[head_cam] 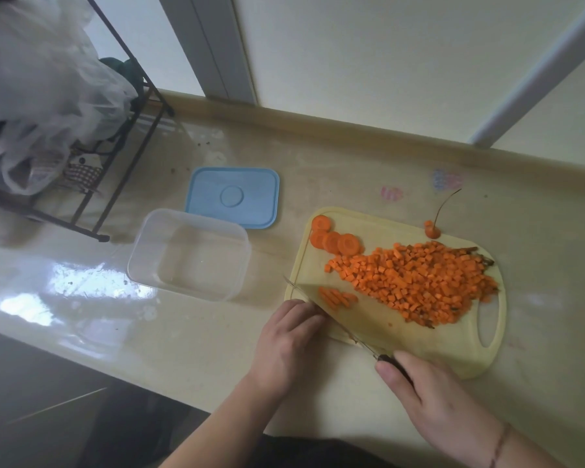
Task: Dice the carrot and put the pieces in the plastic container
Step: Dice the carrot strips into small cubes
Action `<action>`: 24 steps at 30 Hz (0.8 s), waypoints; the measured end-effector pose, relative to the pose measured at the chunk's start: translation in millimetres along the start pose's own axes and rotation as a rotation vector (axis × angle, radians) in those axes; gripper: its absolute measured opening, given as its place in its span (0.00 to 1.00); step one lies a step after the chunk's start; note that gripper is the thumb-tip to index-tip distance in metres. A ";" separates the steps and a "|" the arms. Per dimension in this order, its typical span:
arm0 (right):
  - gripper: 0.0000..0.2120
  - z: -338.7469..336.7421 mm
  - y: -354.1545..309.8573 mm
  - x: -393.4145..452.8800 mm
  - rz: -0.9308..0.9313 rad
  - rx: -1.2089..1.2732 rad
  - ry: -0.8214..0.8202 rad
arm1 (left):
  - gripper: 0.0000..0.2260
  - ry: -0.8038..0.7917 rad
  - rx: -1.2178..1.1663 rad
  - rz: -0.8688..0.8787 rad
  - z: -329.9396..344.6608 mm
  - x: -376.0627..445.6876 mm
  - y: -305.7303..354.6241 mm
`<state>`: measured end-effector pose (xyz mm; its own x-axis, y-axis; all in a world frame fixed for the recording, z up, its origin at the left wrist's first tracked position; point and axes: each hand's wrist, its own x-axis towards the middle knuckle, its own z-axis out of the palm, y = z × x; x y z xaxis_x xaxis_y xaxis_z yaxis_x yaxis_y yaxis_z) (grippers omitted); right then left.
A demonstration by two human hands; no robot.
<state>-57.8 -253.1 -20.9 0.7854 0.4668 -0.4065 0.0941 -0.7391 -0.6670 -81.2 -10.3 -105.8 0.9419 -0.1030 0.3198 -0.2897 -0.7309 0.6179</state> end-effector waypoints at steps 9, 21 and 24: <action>0.19 0.4 -0.5 1.1 -0.020 -0.004 0.013 | 0.11 -0.027 0.010 -0.011 -2.0 0.1 -1.4; 0.27 -6.1 -4.3 4.3 -0.003 -0.160 0.061 | 0.10 0.149 -0.082 0.060 -26.6 17.7 20.9; 0.29 -10.0 -9.5 3.5 -0.048 -0.317 0.128 | 0.08 0.162 -0.119 0.080 -56.5 50.6 40.2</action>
<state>-49.8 -249.3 -9.7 0.8443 0.4543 -0.2843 0.3018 -0.8414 -0.4482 -54.8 -6.9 -24.1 0.8783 -0.0407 0.4764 -0.3894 -0.6389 0.6635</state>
